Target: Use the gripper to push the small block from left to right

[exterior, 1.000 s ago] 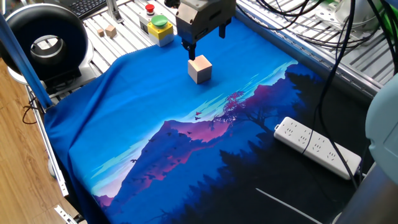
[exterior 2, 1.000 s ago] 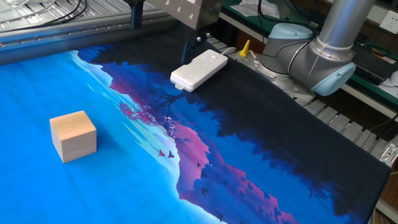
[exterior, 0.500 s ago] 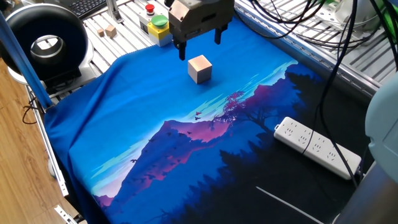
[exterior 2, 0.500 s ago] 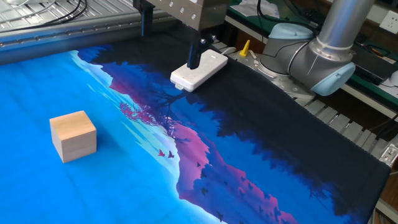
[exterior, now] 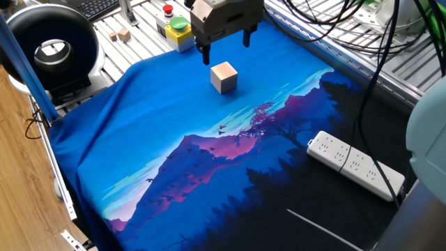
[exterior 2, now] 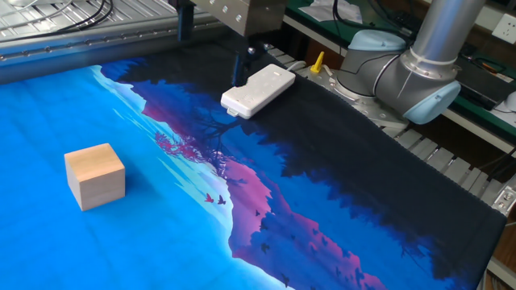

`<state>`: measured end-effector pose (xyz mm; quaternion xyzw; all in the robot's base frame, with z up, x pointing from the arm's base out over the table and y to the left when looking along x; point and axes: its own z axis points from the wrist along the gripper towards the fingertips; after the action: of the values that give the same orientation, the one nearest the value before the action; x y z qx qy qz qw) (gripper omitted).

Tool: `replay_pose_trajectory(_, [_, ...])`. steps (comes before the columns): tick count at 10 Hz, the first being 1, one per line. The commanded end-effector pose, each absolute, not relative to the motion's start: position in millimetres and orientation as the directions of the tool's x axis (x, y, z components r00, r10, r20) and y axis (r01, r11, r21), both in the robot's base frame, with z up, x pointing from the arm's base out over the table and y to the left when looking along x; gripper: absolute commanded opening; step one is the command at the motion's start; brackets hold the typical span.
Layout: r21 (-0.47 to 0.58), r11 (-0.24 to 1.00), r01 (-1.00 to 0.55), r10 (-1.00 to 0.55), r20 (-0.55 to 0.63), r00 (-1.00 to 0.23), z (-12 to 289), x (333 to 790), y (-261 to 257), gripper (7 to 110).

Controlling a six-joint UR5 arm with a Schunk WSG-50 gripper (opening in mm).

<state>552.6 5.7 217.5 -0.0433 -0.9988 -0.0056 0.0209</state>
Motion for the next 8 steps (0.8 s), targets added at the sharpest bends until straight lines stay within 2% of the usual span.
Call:
replay_pose_trajectory(1, [0.072,0.997,0.013,0.014,-0.020,-1.000,223,574,11,44])
replay_pose_trajectory(2, [0.084,0.996,0.002,0.004,-0.018,-1.000,223,573,15,44])
replay_pose_trajectory(3, [0.081,0.997,-0.002,-0.001,-0.017,-1.000,222,573,14,107])
replay_pose_trajectory(6, [0.071,0.997,-0.010,-0.008,-0.031,-0.999,222,578,11,107])
replay_pose_trajectory(7, [0.035,0.999,-0.018,-0.016,-0.046,-0.999,221,582,1,107])
replay_pose_trajectory(8, [-0.015,1.000,-0.021,-0.022,-0.044,-0.999,221,583,-11,44])
